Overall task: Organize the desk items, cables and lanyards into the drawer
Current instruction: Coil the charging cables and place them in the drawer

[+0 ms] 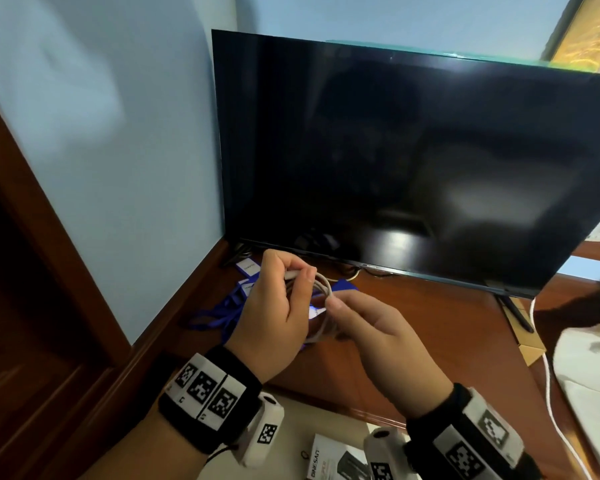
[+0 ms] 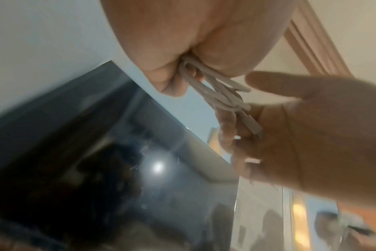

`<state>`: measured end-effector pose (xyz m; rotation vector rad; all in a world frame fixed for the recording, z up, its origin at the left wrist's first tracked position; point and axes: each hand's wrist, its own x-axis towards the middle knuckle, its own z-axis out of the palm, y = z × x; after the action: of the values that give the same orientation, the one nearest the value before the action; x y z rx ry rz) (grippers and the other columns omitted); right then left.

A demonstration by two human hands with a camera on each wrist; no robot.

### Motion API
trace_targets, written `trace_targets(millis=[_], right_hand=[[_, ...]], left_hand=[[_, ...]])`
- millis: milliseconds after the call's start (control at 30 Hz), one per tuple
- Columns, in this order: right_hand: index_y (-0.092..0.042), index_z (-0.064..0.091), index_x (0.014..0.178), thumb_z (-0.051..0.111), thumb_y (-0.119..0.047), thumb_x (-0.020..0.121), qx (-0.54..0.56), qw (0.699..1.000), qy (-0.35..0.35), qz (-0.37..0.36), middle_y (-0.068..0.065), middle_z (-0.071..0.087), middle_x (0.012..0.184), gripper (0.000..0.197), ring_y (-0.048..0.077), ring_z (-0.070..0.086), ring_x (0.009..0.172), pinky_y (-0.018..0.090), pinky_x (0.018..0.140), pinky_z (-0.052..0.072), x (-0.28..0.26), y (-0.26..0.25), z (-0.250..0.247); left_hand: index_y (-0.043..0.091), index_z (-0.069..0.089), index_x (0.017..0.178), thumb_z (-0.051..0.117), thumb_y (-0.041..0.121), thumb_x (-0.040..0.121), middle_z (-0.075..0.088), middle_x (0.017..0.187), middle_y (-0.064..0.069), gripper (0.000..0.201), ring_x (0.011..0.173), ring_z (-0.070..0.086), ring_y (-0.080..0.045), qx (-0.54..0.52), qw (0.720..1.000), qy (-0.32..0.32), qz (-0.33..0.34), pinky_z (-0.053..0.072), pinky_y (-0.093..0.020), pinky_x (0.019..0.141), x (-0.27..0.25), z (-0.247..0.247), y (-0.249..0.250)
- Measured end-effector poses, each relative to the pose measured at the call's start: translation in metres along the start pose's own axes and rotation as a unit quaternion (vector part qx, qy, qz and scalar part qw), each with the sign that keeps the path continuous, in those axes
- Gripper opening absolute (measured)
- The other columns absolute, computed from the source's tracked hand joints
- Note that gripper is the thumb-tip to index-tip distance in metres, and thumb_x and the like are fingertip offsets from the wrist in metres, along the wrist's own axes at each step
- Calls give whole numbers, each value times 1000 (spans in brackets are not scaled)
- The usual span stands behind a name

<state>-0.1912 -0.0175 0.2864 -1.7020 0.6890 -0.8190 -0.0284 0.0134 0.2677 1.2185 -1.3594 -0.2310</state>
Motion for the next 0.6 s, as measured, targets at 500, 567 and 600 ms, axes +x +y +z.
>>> trace_targets(millis=[500,567,600], right_hand=[[-25,62,93,56,-51,97,-7,995,101,-5,-7,62,68,27,6,53,57,26,56,39,10,16,-12],[-19,61,97,54,-44,102,9,996,89,5,-8,60,67,26,5,52,55,23,54,39,10,15,-14],[-16,60,99,53,-39,104,17,996,85,11,-8,59,66,25,5,51,54,21,52,39,10,15,-14]], left_hand=[[30,65,101,62,50,97,69,101,6,20,100,72,-19,-9,998,-25,-49,62,-40,83,4,-15,4],[30,70,98,66,49,92,69,101,7,21,102,71,-18,-16,998,-24,-50,62,-35,83,3,-17,8],[30,71,97,70,49,91,70,102,7,20,103,71,-17,-30,997,-28,-67,62,-32,83,2,-18,10]])
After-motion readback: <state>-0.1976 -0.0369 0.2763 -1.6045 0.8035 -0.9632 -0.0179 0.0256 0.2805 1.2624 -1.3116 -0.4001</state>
